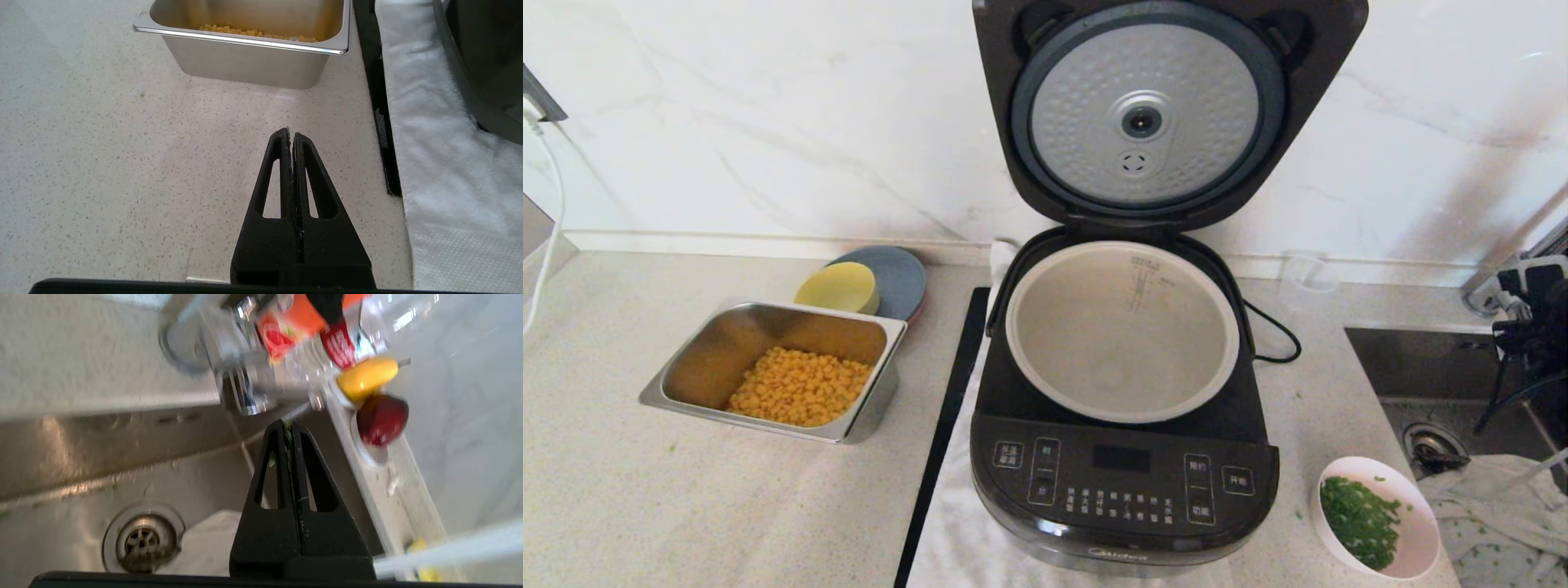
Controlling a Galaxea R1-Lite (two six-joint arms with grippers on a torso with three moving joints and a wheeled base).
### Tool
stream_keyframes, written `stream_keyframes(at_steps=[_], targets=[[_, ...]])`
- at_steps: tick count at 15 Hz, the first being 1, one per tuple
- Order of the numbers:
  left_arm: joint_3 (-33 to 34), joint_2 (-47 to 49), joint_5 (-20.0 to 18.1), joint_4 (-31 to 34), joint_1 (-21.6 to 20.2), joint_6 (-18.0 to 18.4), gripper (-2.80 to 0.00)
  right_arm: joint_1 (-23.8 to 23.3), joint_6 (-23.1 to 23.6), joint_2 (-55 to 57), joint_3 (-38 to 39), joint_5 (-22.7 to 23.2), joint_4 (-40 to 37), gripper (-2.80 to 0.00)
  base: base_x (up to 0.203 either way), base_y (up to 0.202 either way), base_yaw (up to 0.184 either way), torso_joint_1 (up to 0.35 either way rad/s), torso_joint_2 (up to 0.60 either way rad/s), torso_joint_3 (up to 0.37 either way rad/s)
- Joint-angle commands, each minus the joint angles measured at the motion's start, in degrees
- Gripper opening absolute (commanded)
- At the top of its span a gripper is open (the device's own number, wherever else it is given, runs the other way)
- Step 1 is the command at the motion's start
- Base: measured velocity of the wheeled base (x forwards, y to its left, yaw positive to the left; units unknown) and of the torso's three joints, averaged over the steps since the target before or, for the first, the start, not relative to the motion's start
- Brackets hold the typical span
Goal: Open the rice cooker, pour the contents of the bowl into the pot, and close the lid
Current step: Turn on the tap
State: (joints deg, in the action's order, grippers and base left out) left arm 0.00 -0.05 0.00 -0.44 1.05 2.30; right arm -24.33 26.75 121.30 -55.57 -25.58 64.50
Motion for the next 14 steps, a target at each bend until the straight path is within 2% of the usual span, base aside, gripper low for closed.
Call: stream_keyframes(at_steps=[1,5,8,9,11,14], targets=[[0.44,-0.04,0.00,-0.09,0.01,-0.02,-2.80,0.07,-0.29,-1.58,2.29,-0.15,2.02,-2.80,0.000,0.000,0.000,0.000,0.00,0.000],[0.44,-0.08,-0.04,-0.18,0.01,-0.32,-2.80,0.79,-1.42,-5.69,3.76,-0.09,5.80,-2.80,0.000,0.000,0.000,0.000,0.00,0.000],[0.44,-0.04,0.18,-0.18,0.01,-0.87,-2.80,3.05,-3.33,-14.98,6.75,0.42,2.10,-2.80,0.000,0.000,0.000,0.000,0.00,0.000],[0.44,-0.04,0.18,-0.18,0.01,-1.07,-2.80,3.81,-4.50,-18.40,7.11,0.74,-1.12,-2.80,0.000,0.000,0.000,0.000,0.00,0.000],[0.44,-0.04,0.18,-0.18,0.01,-1.07,-2.80,5.36,-8.37,-27.04,6.85,1.99,-12.97,-2.80,0.000,0.000,0.000,0.000,0.00,0.000],[0.44,-0.04,0.18,-0.18,0.01,-1.07,-2.80,7.48,-15.75,-40.60,3.03,6.46,-38.34,-2.80,0.000,0.000,0.000,0.000,0.00,0.000]])
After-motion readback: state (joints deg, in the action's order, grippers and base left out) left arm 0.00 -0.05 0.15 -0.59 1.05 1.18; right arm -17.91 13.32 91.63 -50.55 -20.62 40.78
